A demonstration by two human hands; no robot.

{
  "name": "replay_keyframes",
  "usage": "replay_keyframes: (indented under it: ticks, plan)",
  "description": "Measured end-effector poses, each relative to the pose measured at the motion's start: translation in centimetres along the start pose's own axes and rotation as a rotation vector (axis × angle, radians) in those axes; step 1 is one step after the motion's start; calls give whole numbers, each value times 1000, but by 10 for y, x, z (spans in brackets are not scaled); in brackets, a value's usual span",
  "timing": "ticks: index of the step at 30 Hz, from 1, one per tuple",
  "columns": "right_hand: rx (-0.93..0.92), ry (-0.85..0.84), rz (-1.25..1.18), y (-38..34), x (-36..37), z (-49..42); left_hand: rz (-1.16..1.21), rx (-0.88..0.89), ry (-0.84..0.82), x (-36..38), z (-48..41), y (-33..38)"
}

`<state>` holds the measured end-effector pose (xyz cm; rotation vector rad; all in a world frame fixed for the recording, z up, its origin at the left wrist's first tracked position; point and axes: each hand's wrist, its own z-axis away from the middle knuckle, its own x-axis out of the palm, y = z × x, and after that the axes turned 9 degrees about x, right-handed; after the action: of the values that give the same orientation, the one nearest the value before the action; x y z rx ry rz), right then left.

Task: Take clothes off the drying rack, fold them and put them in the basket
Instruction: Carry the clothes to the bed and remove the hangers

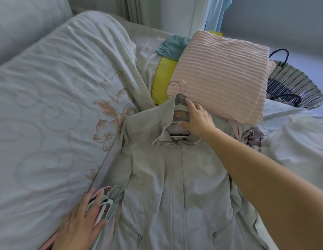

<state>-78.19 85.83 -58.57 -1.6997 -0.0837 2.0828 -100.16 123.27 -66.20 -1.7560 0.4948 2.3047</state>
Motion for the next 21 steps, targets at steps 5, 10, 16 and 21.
replay_keyframes:
  ticks: [5, 10, 16, 21]
  plan:
    - [107, -27, -26, 2, 4, -36, 73, -5, 125, -5, -21, 16]
    - [138, 29, 176, 12, 15, -48, 169, 36, 227, -12, -45, 42]
    - [-54, 81, 170, 20, 10, -30, 204, 82, 257, -23, -71, 69]
    - [-113, 29, -101, 13, -19, 5, 300, 67, 327, -62, -99, 98]
